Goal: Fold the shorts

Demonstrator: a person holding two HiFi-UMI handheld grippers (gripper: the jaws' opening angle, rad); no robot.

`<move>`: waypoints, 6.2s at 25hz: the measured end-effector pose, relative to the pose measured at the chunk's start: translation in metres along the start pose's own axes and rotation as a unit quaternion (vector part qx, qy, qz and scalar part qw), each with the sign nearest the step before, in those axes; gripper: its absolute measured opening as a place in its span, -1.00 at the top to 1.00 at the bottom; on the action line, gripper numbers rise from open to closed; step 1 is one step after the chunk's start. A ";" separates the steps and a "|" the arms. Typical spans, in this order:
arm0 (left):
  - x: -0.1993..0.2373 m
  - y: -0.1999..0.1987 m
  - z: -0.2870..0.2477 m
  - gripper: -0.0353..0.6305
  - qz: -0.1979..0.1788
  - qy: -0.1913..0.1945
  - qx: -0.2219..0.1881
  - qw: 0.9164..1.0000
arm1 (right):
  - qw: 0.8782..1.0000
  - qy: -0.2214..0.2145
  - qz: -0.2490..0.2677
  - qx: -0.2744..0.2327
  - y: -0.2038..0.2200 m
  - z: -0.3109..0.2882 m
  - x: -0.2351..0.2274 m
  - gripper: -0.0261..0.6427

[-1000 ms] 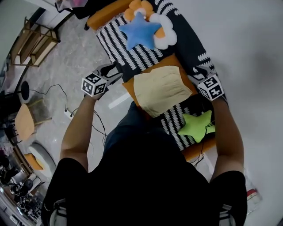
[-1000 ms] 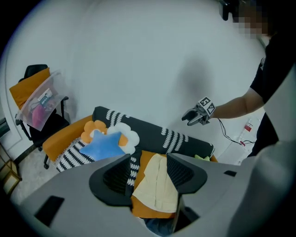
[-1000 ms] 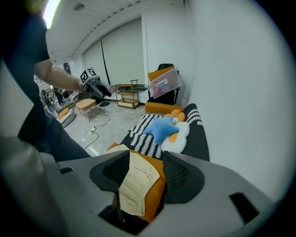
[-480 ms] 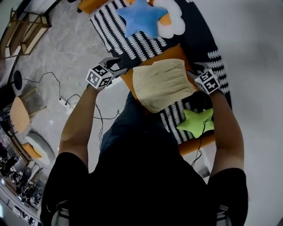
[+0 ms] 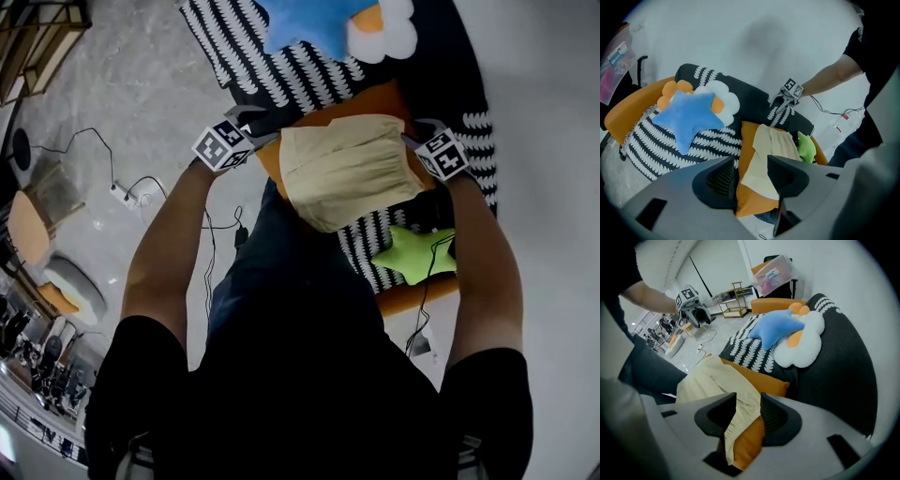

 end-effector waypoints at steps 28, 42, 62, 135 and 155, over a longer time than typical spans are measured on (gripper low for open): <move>-0.044 0.095 -0.146 0.55 -0.116 0.126 0.092 0.981 | 0.965 -0.112 0.086 0.219 0.056 -0.106 -0.049 0.49; -0.023 0.101 -0.125 0.81 -0.131 0.070 0.105 0.983 | 0.961 -0.074 0.139 0.227 0.040 -0.087 -0.058 0.79; 0.000 0.065 -0.034 0.82 -0.137 -0.042 0.059 0.988 | 0.955 0.072 0.244 0.149 -0.039 -0.040 -0.052 0.79; -0.371 0.198 -0.075 0.25 -0.068 0.150 0.120 0.979 | 0.969 0.167 0.024 0.181 0.249 -0.056 0.081 0.28; -0.359 0.122 -0.029 0.05 -0.137 0.164 0.146 0.966 | 0.968 0.161 -0.192 -0.032 0.275 0.003 0.161 0.32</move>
Point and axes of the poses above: the fingertips, and each gripper's own axes: z backward along the fingers, x to its left, y out of its underside, the point moved 3 cm from there along z, backward along the fingers, and after that the axes turned 14 degrees about -y, right-handed, at the moved point
